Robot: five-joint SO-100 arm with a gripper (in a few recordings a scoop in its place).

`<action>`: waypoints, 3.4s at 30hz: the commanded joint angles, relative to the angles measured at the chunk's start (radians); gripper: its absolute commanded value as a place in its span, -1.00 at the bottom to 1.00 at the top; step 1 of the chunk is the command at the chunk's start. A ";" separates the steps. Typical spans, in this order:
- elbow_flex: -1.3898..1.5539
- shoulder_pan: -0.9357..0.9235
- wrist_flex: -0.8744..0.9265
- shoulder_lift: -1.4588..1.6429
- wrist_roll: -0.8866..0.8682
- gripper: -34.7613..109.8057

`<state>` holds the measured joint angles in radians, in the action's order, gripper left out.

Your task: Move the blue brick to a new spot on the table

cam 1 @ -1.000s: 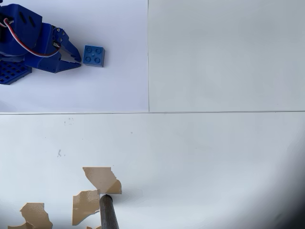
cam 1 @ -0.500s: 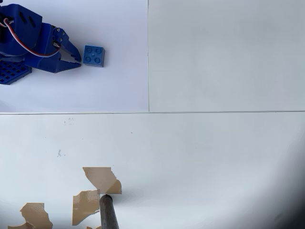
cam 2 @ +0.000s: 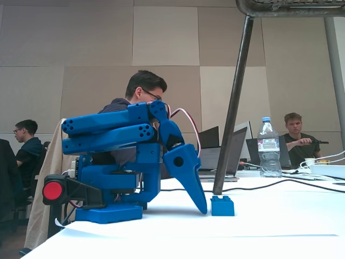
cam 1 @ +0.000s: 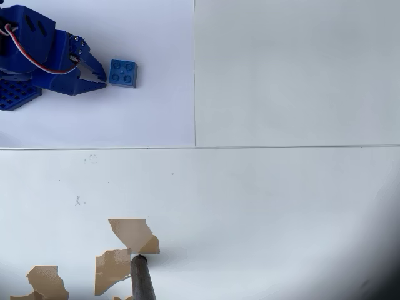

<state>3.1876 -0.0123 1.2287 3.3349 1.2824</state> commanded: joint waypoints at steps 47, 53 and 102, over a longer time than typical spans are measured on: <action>-0.604 -0.075 -0.388 -1.249 0.146 -0.28; -0.617 -0.064 -0.380 -1.252 0.129 -0.41; -2.933 0.060 0.400 -2.795 -0.150 -0.23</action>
<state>0.3267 0.0583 1.6183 0.5093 1.1290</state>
